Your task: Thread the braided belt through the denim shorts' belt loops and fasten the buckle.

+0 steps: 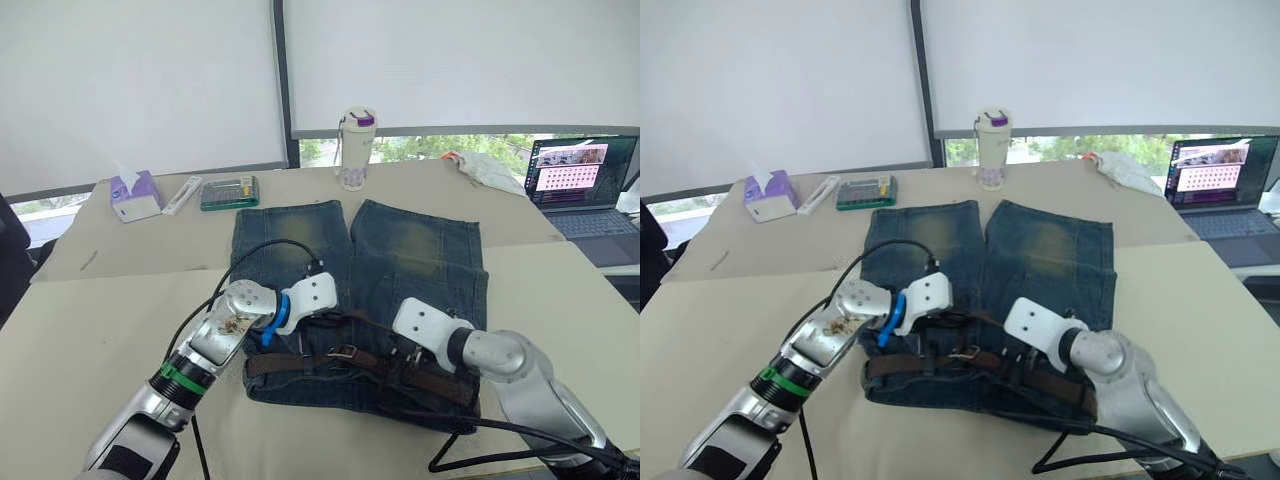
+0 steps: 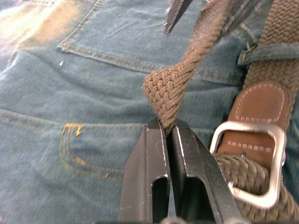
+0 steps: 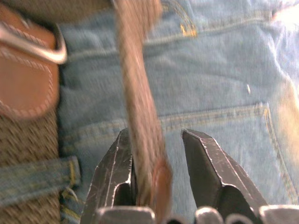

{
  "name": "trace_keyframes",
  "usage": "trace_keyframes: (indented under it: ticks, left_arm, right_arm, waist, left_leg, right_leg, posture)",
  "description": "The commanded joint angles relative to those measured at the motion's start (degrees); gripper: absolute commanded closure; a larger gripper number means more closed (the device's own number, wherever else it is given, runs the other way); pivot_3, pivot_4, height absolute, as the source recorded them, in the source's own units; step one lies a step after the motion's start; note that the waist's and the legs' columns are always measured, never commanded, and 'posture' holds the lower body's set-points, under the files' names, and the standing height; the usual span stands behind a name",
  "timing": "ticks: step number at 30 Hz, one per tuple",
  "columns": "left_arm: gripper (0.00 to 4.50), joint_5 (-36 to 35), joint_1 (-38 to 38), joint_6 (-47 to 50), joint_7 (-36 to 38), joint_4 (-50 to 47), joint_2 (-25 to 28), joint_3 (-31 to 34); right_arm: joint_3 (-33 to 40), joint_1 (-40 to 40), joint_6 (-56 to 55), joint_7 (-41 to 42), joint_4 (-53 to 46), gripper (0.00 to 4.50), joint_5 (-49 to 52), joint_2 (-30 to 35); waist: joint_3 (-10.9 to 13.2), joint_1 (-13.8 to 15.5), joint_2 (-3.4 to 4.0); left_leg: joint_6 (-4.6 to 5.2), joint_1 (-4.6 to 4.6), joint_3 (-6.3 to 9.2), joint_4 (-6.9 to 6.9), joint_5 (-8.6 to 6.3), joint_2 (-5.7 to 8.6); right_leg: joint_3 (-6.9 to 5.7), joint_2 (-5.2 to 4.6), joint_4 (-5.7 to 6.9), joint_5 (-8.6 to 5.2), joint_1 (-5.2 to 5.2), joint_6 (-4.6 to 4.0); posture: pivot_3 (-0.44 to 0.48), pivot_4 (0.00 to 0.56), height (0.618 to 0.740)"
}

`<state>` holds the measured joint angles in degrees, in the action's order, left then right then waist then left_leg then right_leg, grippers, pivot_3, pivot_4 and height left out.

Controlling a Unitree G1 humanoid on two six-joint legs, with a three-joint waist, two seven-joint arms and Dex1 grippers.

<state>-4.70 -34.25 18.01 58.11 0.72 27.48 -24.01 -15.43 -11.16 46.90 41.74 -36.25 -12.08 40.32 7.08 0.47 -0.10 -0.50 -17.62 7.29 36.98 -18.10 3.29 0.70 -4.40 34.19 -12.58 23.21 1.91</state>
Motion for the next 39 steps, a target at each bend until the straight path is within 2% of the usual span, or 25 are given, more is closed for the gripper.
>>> trace_keyframes:
  ticks: [1,8,14,16,19,22,26,34,39]
  left_arm:
    - [4.50,-0.72,0.26,-1.79,1.12,-1.52,0.63,1.86]
    - [4.50,-1.09,0.82,-0.69,1.24,-2.60,0.10,2.39]
    - [4.50,-0.88,0.92,-0.64,1.17,-2.58,-0.08,2.83]
    - [4.50,-0.99,0.99,-0.76,1.16,-2.35,-0.16,3.06]
    - [4.50,-7.62,2.24,3.38,6.25,-5.33,0.67,4.81]
    - [3.53,-10.57,1.69,2.50,6.12,-6.26,-0.81,7.40]
    - [2.18,-11.58,-0.56,1.20,6.77,-6.05,-3.14,7.29]
    - [2.18,-8.43,-4.08,-6.07,9.21,-0.72,-7.34,2.98]
    - [2.18,-6.83,-4.61,-9.37,10.83,1.69,-7.55,1.71]
  right_arm:
    - [3.25,-0.20,-1.90,-1.25,-0.55,2.77,1.33,-0.27]
    - [3.48,0.46,-1.89,-0.17,-1.57,2.77,5.65,-1.27]
    - [3.48,1.40,-2.36,0.09,-2.31,4.48,6.18,0.50]
    - [3.47,1.87,-2.63,0.39,-2.56,4.48,6.27,1.41]
    - [3.69,1.87,-2.63,0.34,-2.77,4.48,6.77,1.73]
    - [3.54,1.23,-2.62,0.62,-3.00,4.50,7.18,2.05]
    - [2.55,-0.55,-2.98,1.36,-2.79,4.50,8.05,1.87]
    - [0.46,-4.91,-1.32,3.07,-3.72,4.50,11.32,0.48]
    - [0.28,-5.15,0.22,2.76,-5.25,4.50,12.27,0.68]
  waist:
    - [0.00,-0.02,0.00]
    - [0.00,-0.04,0.00]
    - [0.00,-0.01,0.00]
    - [0.00,0.00,0.00]
    - [0.00,-0.10,0.00]
    - [0.00,-0.31,0.00]
    - [0.00,-0.07,0.00]
    - [0.00,0.00,0.00]
    - [-0.01,0.04,0.01]
  left_leg:
    - [0.00,0.00,0.00,0.00,0.00,0.00]
    - [0.03,0.00,-0.02,0.01,-0.01,0.01]
    - [0.05,0.00,-0.03,0.01,-0.02,0.01]
    - [0.05,0.00,-0.04,0.01,-0.02,0.02]
    - [0.05,0.00,-0.05,0.02,-0.02,0.01]
    - [0.05,0.02,-0.05,0.02,-0.02,-0.02]
    - [0.06,0.01,-0.05,0.08,-0.02,0.00]
    - [0.06,-0.01,-0.08,0.16,-0.02,0.01]
    - [0.07,-0.01,-0.08,0.17,-0.02,0.03]
  right_leg:
    - [0.00,0.01,0.00,0.00,0.00,0.00]
    - [0.01,0.00,0.02,0.01,-0.01,-0.01]
    - [0.01,0.01,0.03,0.01,0.00,-0.01]
    - [0.01,0.01,0.03,0.01,0.00,-0.01]
    - [0.01,0.02,0.03,0.01,-0.01,-0.01]
    - [0.00,0.02,0.08,0.01,-0.01,-0.01]
    - [0.00,0.00,0.09,0.01,-0.02,-0.01]
    - [0.01,0.01,0.08,0.03,-0.04,-0.04]
    - [0.01,0.00,0.08,0.03,-0.04,-0.05]
  posture:
    - [0.000,0.150,0.740]
    - [0.000,0.150,0.740]
    - [0.000,0.150,0.740]
    - [0.000,0.150,0.740]
    - [0.000,0.150,0.740]
    - [0.000,0.150,0.740]
    - [0.000,0.150,0.740]
    - [0.000,0.150,0.740]
    - [0.000,0.150,0.740]
